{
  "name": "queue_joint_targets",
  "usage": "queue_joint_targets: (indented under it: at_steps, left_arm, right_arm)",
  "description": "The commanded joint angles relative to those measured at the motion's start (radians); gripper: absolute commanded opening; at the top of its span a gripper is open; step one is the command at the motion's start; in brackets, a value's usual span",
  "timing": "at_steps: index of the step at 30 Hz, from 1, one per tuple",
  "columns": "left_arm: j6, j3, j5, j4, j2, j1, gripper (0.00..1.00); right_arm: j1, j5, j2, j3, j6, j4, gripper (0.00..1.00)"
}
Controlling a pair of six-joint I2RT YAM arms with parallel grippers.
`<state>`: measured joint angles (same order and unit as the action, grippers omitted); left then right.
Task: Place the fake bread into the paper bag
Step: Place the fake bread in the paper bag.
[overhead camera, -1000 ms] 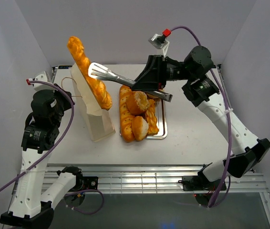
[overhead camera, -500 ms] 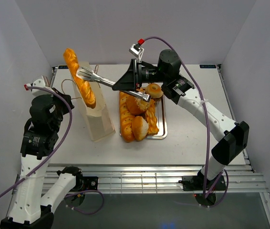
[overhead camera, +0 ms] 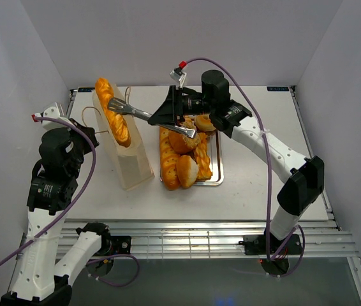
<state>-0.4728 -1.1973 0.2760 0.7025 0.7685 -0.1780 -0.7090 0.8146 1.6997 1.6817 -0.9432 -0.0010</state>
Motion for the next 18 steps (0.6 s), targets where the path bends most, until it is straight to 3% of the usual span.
queue_joint_targets:
  at_steps: [1, 9, 18]
  left_arm:
    - [-0.004, 0.007, -0.012, -0.006, -0.008, 0.005, 0.19]
    - [0.008, -0.002, -0.009, 0.0, -0.008, 0.006, 0.19]
    - [0.01, -0.01, -0.012, 0.002, -0.003, 0.006, 0.19]
  right_arm:
    - [-0.003, -0.023, -0.002, 0.055, 0.061, 0.003, 0.14]
    - [-0.004, -0.041, 0.02, 0.067, 0.122, -0.083, 0.37]
    - [0.0, -0.048, 0.044, 0.105, 0.146, -0.131, 0.52]
